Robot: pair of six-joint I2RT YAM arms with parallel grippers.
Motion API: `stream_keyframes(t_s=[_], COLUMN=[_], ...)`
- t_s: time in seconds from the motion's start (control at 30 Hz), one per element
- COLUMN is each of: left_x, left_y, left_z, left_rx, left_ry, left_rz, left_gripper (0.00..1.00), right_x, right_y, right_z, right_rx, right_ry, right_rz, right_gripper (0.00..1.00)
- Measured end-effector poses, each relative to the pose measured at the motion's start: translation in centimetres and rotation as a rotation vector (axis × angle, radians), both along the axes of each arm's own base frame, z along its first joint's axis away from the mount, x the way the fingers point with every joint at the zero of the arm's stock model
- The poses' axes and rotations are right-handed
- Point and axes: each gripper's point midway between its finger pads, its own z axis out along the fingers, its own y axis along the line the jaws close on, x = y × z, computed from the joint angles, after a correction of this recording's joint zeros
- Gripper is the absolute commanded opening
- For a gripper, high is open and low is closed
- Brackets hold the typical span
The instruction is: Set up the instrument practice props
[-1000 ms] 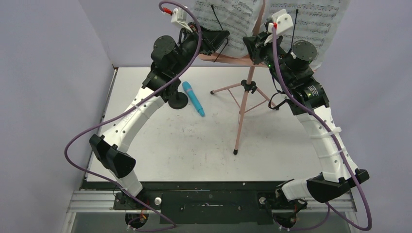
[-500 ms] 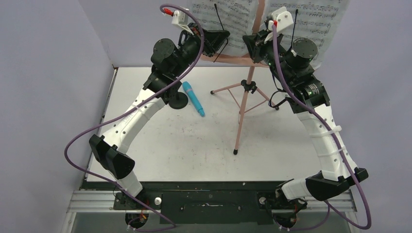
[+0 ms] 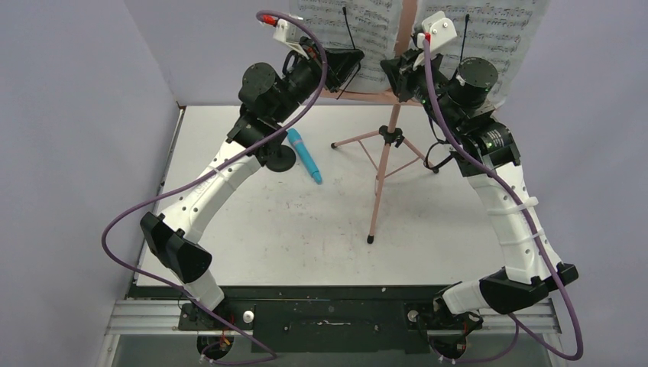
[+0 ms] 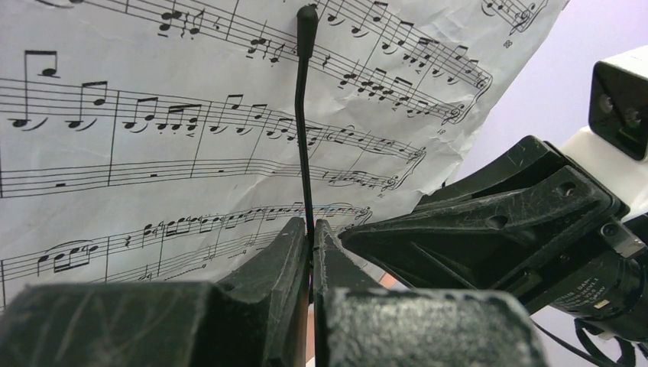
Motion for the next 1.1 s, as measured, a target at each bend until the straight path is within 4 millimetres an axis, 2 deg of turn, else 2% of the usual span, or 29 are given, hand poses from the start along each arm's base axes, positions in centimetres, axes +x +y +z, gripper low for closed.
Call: stream_keyframes(t_s=[0.2,0.3,0.37,0.47,0.8,1.0,1.1], left_x=[-0.1,-0.1,-0.1,-0.1,-0.5,-1.6,-2.6], left_y=[-0.1,-0.1,-0.1,-0.2,-0.6,0.6,1.7], left_z=[0.0,0.0,0.0,-0.1,-1.8,-2.9,-3.4], left_rx=[0.009,0.011,0.012,0.019,0.048,0.047,0.036], left_ry=[-0.016,-0.02,-0.021,-0.026,-0.004,0.014,0.019], left_rz=[0.003,0.004,0.005,0.008,-0.007,0.004,0.015], left_gripper=[0.0,0.01,0.11,0.2,0.4,0.54,0.61], right_x=[0.0,0.1,0.3,0.4,0.5,-0.4,-1.2], right_y=[0.1,0.1,0.2,0.3,0.1,-0.3,-0.6], right_z=[0.3,0.0,-0.2,-0.5,-0.8,-1.0,-0.7], right_rx=[-0.01,-0.015,-0.017,-0.02,-0.015,0.003,0.02], right_ry=[0.003,0.013,0.018,0.026,0.034,0.036,0.027], right_rz=[0.006,0.006,0.006,0.005,-0.007,-0.009,-0.007], right_gripper=[0.05,0.12,0.13,0.16,0.36,0.45,0.53])
